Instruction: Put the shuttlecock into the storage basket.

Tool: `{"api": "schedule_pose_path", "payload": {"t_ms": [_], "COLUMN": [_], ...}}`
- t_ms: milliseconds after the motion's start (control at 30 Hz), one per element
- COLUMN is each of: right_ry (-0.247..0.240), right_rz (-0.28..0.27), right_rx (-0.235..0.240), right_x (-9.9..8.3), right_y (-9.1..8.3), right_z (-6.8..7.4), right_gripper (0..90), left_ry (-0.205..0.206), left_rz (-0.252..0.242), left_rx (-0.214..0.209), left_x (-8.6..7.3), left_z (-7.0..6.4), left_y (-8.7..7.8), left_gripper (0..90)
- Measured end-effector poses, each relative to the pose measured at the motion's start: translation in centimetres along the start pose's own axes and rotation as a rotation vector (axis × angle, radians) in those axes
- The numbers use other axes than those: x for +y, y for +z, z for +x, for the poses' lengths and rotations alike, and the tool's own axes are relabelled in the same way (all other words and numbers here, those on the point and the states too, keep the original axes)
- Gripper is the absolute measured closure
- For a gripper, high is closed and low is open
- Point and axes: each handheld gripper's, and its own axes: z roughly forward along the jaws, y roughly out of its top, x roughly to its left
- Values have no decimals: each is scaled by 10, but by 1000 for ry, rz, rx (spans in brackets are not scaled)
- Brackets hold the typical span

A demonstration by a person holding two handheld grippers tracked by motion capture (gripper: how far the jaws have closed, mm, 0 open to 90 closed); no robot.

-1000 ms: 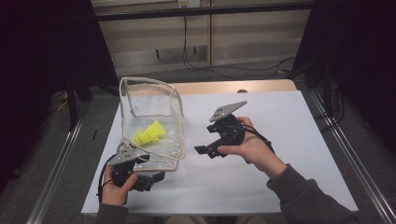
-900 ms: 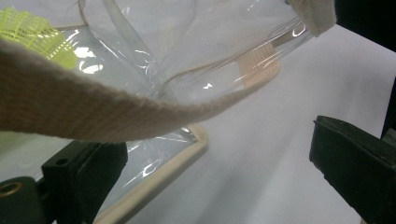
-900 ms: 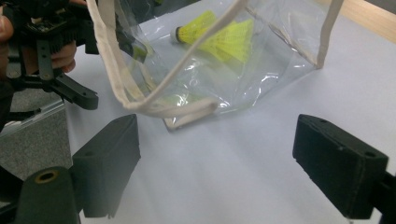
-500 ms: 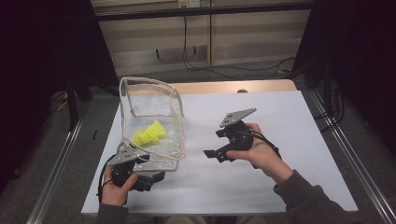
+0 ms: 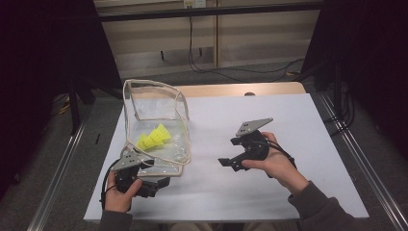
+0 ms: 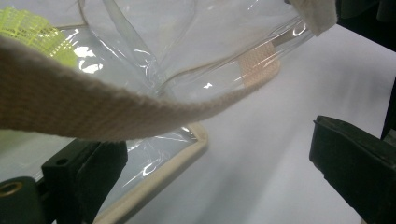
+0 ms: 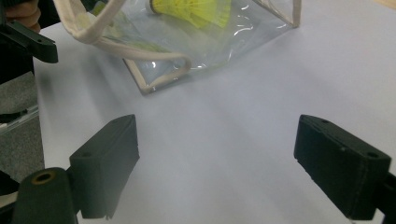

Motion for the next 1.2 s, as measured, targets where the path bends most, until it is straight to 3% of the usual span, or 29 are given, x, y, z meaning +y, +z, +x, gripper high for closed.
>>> {"api": "schedule_pose_path", "payload": {"t_ms": [1200], "right_ry": [62], "right_rz": [-28], "right_rx": [-54], "right_x": [-53], "right_y": [-18], "right_z": [-23], "right_gripper": [130], "left_ry": [2], "left_rz": [4], "left_rx": [-2], "left_x": [0], "left_z": [-1], "left_y": [1], "left_gripper": [43]}}
